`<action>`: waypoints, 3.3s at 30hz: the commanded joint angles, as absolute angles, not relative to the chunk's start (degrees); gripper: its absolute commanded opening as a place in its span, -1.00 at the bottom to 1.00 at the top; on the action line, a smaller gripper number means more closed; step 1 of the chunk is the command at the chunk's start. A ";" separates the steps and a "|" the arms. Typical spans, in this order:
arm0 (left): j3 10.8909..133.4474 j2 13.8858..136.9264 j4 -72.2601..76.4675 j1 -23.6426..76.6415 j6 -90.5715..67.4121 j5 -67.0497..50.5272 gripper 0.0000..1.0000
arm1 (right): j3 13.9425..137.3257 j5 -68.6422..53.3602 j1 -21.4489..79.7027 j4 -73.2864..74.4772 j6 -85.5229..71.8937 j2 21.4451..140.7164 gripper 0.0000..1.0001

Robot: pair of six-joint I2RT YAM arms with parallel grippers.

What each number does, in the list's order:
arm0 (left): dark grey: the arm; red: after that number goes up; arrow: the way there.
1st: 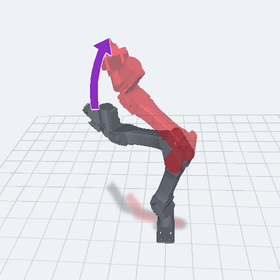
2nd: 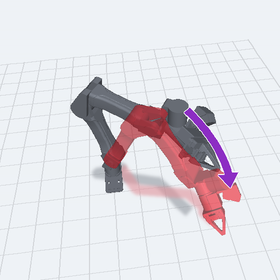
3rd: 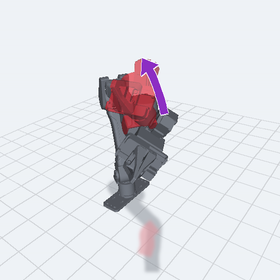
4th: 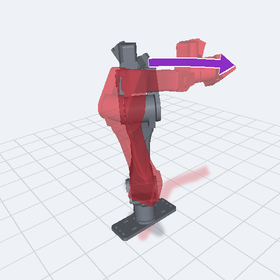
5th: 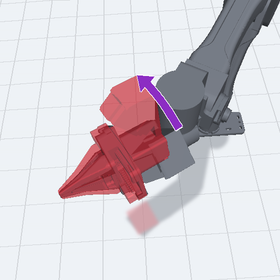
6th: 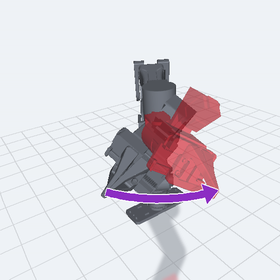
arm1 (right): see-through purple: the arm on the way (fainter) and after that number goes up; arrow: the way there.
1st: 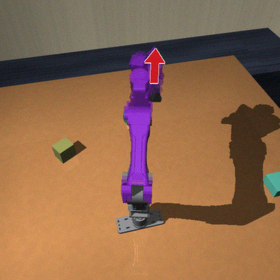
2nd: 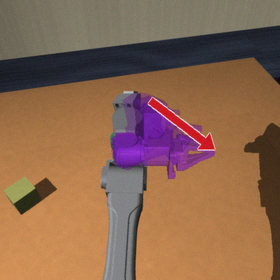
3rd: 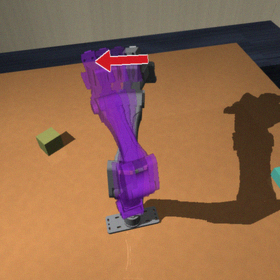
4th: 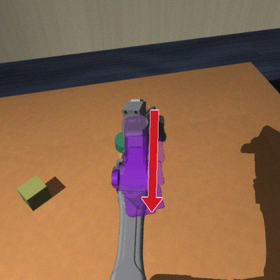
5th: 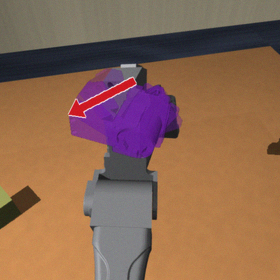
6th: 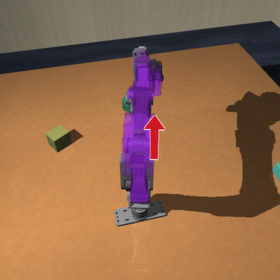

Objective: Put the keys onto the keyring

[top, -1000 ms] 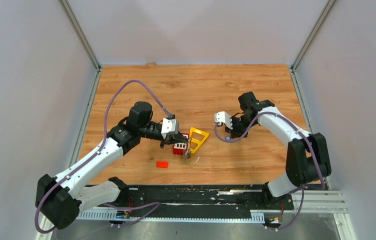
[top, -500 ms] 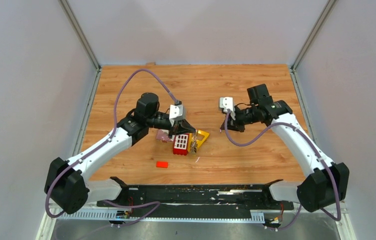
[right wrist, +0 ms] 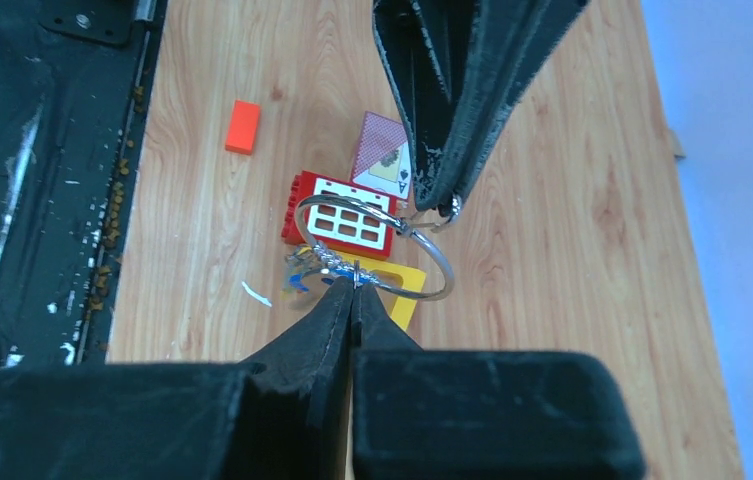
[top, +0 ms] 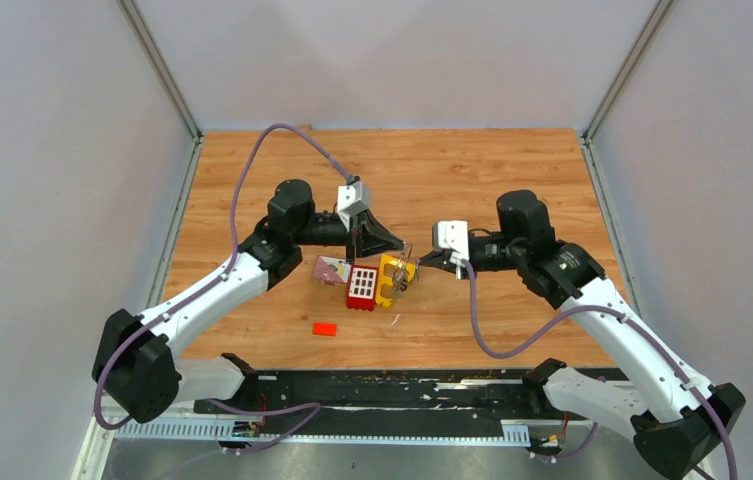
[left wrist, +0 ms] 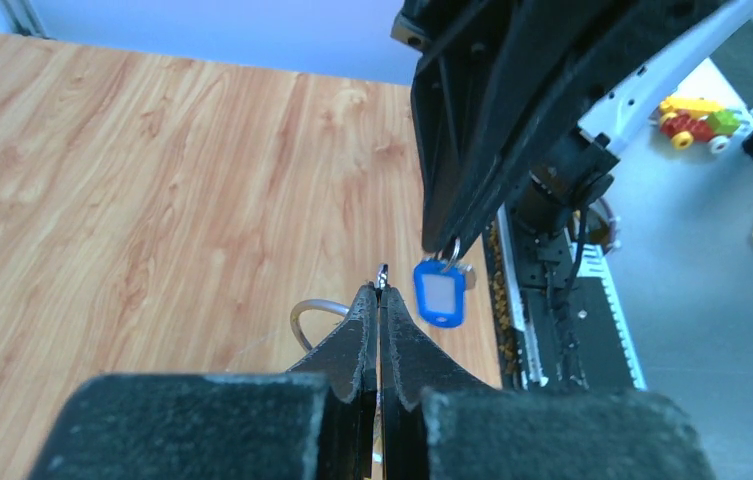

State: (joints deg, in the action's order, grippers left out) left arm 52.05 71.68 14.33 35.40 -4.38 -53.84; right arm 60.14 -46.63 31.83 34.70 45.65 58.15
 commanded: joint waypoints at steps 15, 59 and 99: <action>62.95 71.84 0.71 37.51 -9.95 -52.83 -1.00 | 55.30 -20.21 46.56 24.03 55.30 51.83 -1.00; 59.28 73.37 5.74 38.06 -19.66 -50.97 -1.00 | 49.84 -7.90 52.82 15.97 57.91 49.68 -1.00; 57.22 73.79 9.71 38.12 -21.91 -52.68 -1.00 | 49.66 -7.87 52.85 15.97 57.70 47.80 -1.00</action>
State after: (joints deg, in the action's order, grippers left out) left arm 57.30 73.56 6.37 37.54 -20.58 -51.16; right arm 48.99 -8.36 52.49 18.61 57.78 48.99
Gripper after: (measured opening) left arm 0.006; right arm 0.010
